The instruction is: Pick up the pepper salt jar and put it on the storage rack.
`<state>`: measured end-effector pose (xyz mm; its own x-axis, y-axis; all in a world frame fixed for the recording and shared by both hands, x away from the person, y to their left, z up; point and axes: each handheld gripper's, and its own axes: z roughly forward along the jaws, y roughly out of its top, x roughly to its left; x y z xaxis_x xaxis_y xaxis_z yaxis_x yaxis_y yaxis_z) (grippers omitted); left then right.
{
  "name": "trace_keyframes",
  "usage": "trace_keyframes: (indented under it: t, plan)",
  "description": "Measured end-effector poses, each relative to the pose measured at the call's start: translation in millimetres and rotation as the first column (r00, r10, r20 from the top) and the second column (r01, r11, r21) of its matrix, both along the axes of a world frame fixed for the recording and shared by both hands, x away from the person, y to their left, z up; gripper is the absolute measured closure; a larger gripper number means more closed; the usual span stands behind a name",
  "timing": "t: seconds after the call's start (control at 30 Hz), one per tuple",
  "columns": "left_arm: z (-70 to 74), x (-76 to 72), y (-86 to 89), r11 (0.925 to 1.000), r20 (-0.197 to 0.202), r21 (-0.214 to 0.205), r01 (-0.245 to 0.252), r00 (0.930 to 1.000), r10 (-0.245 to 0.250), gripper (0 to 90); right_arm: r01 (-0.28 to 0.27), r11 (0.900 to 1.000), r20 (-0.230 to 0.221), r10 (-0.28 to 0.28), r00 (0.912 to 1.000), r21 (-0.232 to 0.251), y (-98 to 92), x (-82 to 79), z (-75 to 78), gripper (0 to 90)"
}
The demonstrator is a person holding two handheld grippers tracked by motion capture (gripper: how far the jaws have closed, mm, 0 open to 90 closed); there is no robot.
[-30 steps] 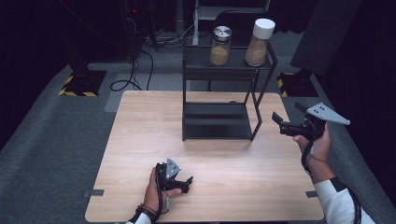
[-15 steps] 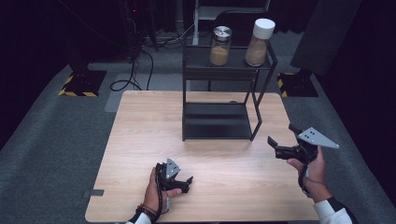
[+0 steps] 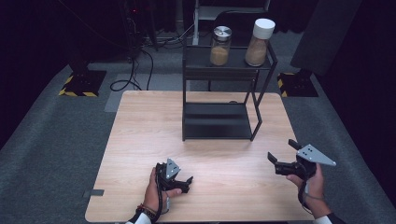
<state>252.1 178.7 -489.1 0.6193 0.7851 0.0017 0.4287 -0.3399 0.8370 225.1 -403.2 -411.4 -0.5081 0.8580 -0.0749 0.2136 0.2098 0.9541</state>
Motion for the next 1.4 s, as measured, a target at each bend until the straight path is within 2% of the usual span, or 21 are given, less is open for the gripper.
trace_keyframes:
  t: [0.37, 0.53, 0.9, 1.4]
  plan:
    - [0.0, 0.1, 0.1, 1.0000, 0.000, 0.000, 0.002, 1.0000, -0.002, 1.0, 0.017, 0.9998, -0.038, -0.017, 0.9991, -0.013, -3.9, -17.6, -26.8, 1.2]
    - [0.0, 0.1, 0.1, 1.0000, 0.000, 0.000, 0.002, 1.0000, -0.002, 1.0, 0.027, 0.9996, -0.057, -0.027, 0.9980, 0.004, -7.5, -19.9, -34.2, 1.2]
    - [0.0, 0.1, 0.1, 1.0000, 0.000, 0.000, 0.002, 1.0000, -0.002, 1.0, 0.013, 0.9996, -0.103, -0.016, 0.9945, -0.026, -6.3, -22.9, -50.2, 1.2]
    - [0.0, 0.1, 0.1, 1.0000, 0.000, 0.000, 0.002, 1.0000, -0.002, 1.0, -0.001, 0.9978, -0.183, -0.011, 0.9830, -0.067, -5.4, -27.4, -71.3, 1.3]
